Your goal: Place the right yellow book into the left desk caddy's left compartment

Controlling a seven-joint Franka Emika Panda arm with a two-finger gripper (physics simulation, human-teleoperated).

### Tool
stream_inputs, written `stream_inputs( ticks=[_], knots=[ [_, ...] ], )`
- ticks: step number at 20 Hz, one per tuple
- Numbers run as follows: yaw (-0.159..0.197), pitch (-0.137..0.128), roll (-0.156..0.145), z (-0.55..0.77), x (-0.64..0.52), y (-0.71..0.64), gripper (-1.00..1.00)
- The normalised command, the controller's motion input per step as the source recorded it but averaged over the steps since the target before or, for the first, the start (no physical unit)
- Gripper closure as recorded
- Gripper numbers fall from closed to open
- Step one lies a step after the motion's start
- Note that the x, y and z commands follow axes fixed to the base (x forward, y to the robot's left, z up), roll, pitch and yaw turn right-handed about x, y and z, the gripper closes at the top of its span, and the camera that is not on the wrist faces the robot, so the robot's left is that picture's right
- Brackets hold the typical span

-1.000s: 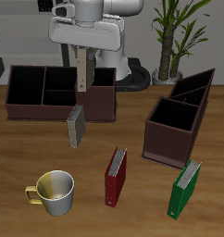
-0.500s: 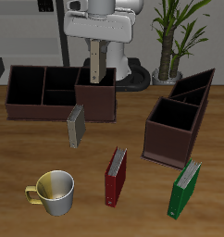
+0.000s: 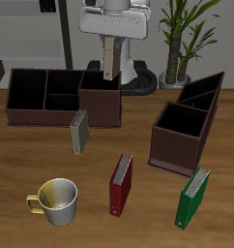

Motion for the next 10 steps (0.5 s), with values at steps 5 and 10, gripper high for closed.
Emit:
stream_inputs(
  ticks=[5, 10],
  knots=[
    [-0.013, -0.009, 0.019, -0.08, -0.28, 0.22, 1.0],
    [-0.033, 0.008, 0.03, -0.04, -0.26, 0.19, 1.0]
  ],
)
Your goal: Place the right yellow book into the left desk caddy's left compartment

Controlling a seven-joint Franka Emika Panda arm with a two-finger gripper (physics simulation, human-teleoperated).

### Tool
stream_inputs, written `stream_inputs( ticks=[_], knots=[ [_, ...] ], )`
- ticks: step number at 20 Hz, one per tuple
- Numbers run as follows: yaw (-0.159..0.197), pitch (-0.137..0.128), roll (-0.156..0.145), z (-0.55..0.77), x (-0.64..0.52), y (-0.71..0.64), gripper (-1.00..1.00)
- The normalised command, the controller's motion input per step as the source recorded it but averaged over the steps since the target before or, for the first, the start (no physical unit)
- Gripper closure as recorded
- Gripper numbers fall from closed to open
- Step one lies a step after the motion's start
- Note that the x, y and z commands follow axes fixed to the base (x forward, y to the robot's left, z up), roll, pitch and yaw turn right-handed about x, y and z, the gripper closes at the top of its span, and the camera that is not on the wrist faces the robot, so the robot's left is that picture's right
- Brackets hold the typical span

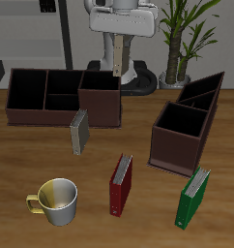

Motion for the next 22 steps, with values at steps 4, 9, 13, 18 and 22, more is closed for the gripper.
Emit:
stream_inputs(
  ticks=[4, 9, 13, 18, 22],
  knots=[
    [-0.028, 0.017, 0.039, -0.08, -0.24, 0.39, 1.0],
    [-0.038, 0.036, 0.084, -0.16, -0.18, 0.45, 1.0],
    [-0.032, 0.014, 0.071, -0.1, -0.18, 0.39, 1.0],
    [0.0, 0.013, 0.07, -0.13, -0.2, 0.41, 1.0],
    [-0.001, 0.019, 0.055, -0.19, -0.12, 0.26, 1.0]
  ],
)
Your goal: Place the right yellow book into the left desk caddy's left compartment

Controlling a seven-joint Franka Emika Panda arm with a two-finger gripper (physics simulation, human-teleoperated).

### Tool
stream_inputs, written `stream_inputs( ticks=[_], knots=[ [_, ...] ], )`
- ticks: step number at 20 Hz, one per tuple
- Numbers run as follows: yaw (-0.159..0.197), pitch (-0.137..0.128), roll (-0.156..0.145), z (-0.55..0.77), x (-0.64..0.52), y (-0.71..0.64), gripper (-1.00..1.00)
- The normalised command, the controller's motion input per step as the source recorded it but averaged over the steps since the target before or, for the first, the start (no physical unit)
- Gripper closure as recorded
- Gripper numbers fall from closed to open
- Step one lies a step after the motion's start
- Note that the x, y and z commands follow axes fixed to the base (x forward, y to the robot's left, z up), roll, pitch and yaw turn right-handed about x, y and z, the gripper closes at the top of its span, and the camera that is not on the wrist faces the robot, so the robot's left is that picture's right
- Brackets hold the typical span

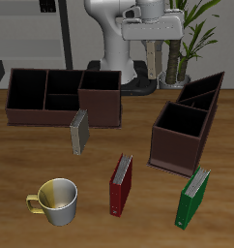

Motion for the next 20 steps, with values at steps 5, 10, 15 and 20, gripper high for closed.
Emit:
stream_inputs(
  ticks=[5, 10, 15, 20],
  knots=[
    [-0.033, 0.02, -0.022, -0.28, -0.08, 0.24, 1.0],
    [0.042, -0.015, -0.115, -0.22, -0.09, 0.33, 1.0],
    [0.011, -0.016, -0.04, -0.11, -0.23, 0.35, 1.0],
    [0.023, 0.014, 0.09, -0.11, -0.27, 0.43, 1.0]
  ],
)
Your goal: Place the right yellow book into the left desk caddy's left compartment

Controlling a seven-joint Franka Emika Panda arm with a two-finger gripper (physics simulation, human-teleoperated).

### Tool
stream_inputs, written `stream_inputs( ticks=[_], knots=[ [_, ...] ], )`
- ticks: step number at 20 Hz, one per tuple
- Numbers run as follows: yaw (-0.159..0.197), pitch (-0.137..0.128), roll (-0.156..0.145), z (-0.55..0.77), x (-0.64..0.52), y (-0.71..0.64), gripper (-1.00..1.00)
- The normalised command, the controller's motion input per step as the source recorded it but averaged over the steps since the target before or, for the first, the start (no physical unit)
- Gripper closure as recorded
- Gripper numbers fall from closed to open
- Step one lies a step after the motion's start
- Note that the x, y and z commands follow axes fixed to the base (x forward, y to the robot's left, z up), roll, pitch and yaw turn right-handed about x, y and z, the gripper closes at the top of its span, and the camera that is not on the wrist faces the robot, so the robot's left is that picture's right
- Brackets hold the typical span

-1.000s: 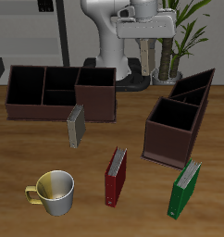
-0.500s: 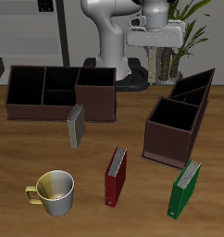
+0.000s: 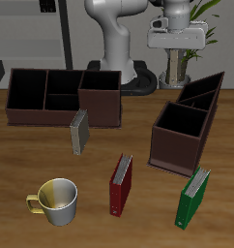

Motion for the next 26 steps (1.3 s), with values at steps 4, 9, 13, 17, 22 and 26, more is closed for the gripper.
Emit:
stream_inputs(
  ticks=[4, 9, 13, 17, 22, 26],
  knots=[
    [0.0, -0.002, 0.064, 0.09, -0.09, 0.29, 1.0],
    [0.014, -0.028, 0.049, 0.18, -0.01, 0.27, 1.0],
    [0.001, -0.003, 0.033, 0.06, -0.01, 0.2, 1.0],
    [0.018, 0.0, 0.059, 0.02, 0.03, 0.29, 1.0],
    [-0.004, 0.013, 0.012, -0.04, 0.05, 0.1, 1.0],
    [-0.002, 0.005, 0.002, -0.04, 0.13, -0.02, 1.0]
  ],
)
